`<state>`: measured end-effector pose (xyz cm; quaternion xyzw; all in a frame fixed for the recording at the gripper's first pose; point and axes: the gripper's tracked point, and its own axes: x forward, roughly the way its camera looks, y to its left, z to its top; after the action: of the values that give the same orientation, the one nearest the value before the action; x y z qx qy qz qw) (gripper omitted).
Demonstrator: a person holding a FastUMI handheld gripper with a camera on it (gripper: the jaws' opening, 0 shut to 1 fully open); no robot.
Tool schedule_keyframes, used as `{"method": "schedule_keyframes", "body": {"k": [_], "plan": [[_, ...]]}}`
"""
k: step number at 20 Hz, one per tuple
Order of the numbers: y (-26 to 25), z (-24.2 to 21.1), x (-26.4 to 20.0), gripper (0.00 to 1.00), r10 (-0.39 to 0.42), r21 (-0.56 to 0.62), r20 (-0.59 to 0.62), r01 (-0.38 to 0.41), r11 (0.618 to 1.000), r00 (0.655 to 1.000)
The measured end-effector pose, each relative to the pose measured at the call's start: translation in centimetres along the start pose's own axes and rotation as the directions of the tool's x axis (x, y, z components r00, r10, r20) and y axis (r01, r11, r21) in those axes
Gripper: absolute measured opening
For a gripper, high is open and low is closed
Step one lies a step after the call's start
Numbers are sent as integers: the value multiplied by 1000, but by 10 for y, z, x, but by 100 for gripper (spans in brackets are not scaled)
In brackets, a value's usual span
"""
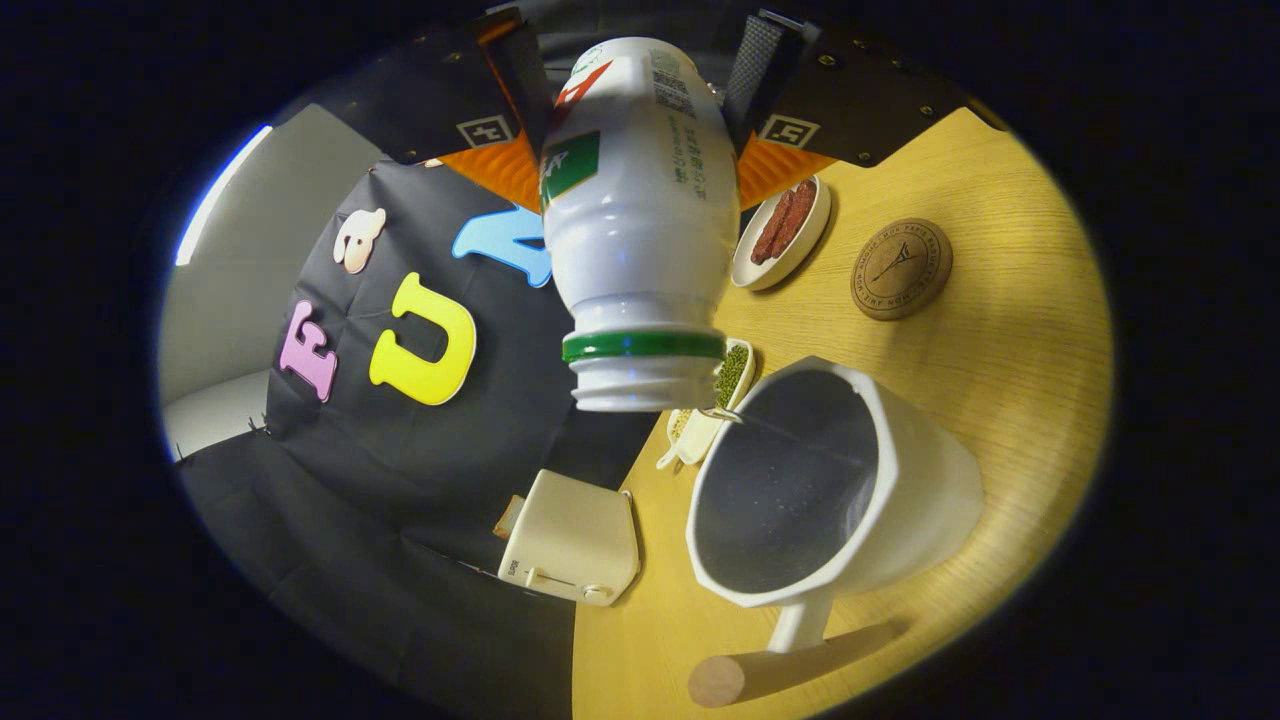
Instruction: Take the bottle from table, then pour the juice into the cup, finally place the bottle on the coaster
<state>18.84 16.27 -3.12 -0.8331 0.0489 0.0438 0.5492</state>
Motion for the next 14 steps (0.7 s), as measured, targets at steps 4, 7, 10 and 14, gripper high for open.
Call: {"method": "schedule_keyframes", "body": {"k": [4, 7, 10, 14], "plan": [[3, 3, 2, 74, 0, -11, 0, 0, 1000, 1000], [5, 4, 3, 74, 0, -15, 0, 0, 1000, 1000], [7, 6, 3, 74, 5, -15, 0, -5, 1000, 1000], [13, 9, 3, 74, 7, 10, 6, -8, 1000, 1000]]}}
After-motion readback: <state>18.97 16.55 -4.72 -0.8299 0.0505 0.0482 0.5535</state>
